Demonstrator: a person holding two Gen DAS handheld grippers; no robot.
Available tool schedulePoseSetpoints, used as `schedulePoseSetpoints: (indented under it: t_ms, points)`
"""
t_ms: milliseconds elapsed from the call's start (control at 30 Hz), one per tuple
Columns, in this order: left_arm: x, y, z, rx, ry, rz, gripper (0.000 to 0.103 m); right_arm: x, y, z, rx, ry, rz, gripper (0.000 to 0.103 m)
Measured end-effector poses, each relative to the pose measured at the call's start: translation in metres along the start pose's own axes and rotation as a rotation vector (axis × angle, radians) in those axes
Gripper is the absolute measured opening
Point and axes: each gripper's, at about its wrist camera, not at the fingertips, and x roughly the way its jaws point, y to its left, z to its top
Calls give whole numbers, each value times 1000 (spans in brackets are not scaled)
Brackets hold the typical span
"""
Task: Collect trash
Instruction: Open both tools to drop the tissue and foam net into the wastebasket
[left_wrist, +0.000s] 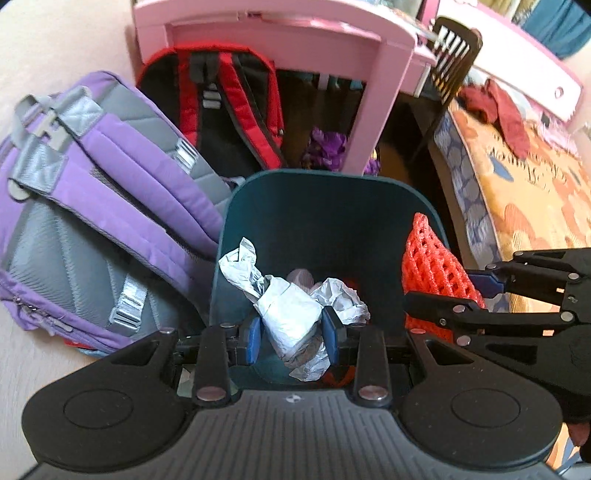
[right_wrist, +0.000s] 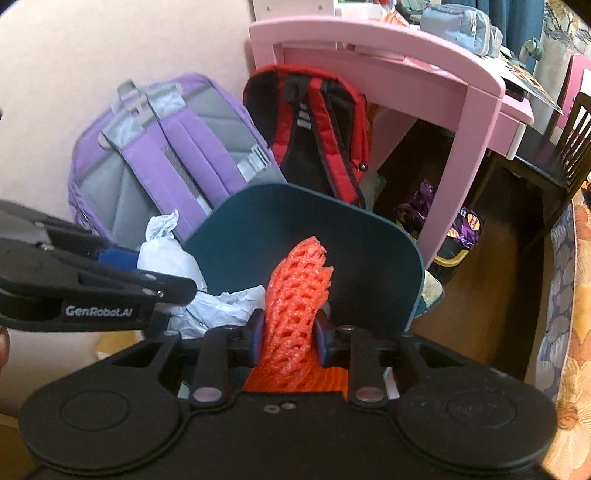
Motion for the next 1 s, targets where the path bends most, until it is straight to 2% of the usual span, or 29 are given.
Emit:
schedulePoseSetpoints:
  t_ms: [233,400,600,700,833,1000]
  points:
    - [23,-7,1,51,76,-9,33,14,10,-10,-59,48,-46,33]
    - [29,-13,-3,79,98,-18,33,15,12,-13,-58,70,-43,43]
    - [31,-15,-6,72,131,-21,34,11,15,-15,-66,70,-42,60]
    - [30,-13,-7,70,130,-23,40,7,16,-15,-62,65,-52,63]
    - [24,-7,-9,40,114,-23,56,-1,13,-18,-38,52,-56,70]
    - [9,-3,-12,20,84,-28,61,-18,12,-23,-20,18,-57,77]
